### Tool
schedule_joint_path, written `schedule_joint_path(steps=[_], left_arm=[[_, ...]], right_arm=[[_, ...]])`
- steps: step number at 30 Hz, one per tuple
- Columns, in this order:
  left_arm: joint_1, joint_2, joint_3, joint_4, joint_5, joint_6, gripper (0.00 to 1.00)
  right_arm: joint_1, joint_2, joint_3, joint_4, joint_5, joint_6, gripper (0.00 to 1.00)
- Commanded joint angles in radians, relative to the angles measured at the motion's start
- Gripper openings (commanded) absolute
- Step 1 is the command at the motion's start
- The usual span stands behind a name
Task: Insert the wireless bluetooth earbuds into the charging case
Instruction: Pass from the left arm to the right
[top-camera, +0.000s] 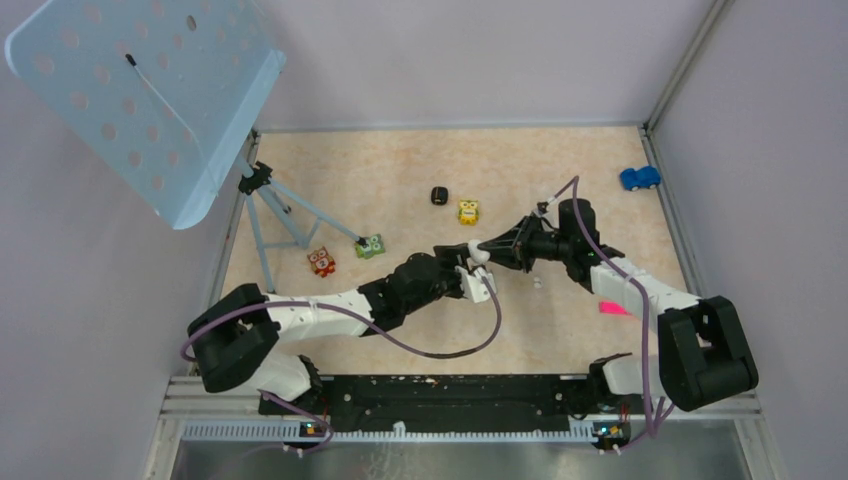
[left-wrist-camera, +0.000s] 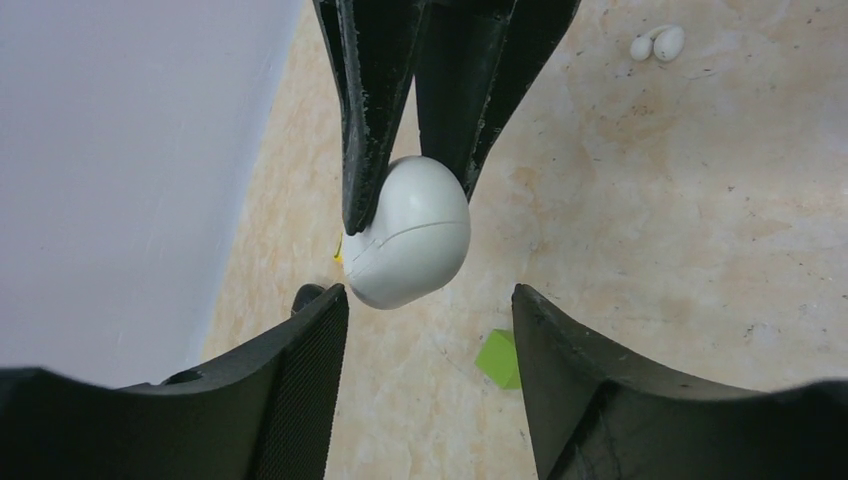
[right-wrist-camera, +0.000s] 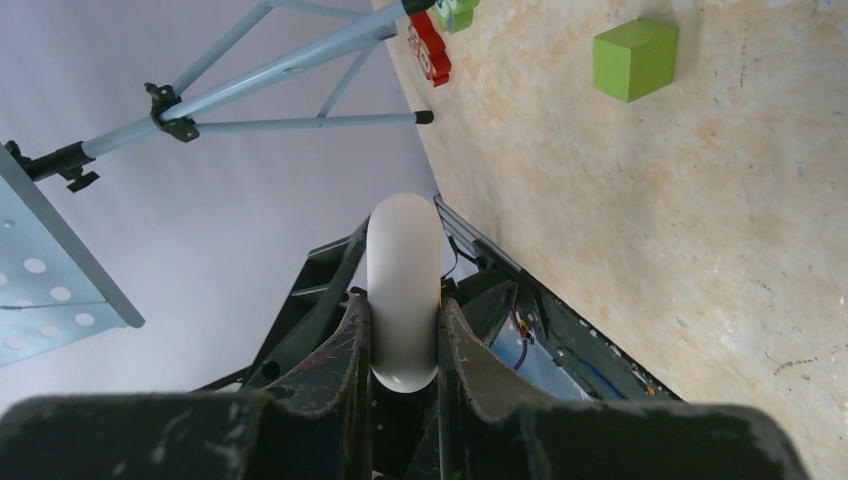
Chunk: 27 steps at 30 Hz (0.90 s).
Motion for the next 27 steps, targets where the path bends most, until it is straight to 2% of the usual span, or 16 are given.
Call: schedule_joint_path(steps=[1,5,13,15,21,27], left_arm=[[0.0,0.026,0.029,0.058,-0.017,-0.03,0.61],[0.0,0.046,0.058,0.016,-0.008,-0.03,0.54],[0.003,0.048,0.062,0.032,-0.017,-0.027,0.44],[0.003,0.049,0.062,0.032,-0.032,-0.014,0.44],[0.004,0.048,0.058,0.059,-0.049,0.017,0.56],[0.003,0.057,0.063,0.089,-0.032,0.068,0.54]], right_arm=[[-0.011,-0.003,0.005,0.093,-0.027,0.04,0.0],[-0.011,-0.001,0.021,0.067,-0.019,0.009,0.0],[-0.011,0.003,0.026,0.065,-0.027,0.003,0.0],[-0.011,0.0,0.033,0.051,-0.024,-0.014,0.0],[-0.011,-0.004,0.049,0.003,-0.014,-0.041,0.0],[-0.011,-0.009,0.049,0.014,-0.017,-0.032,0.0]])
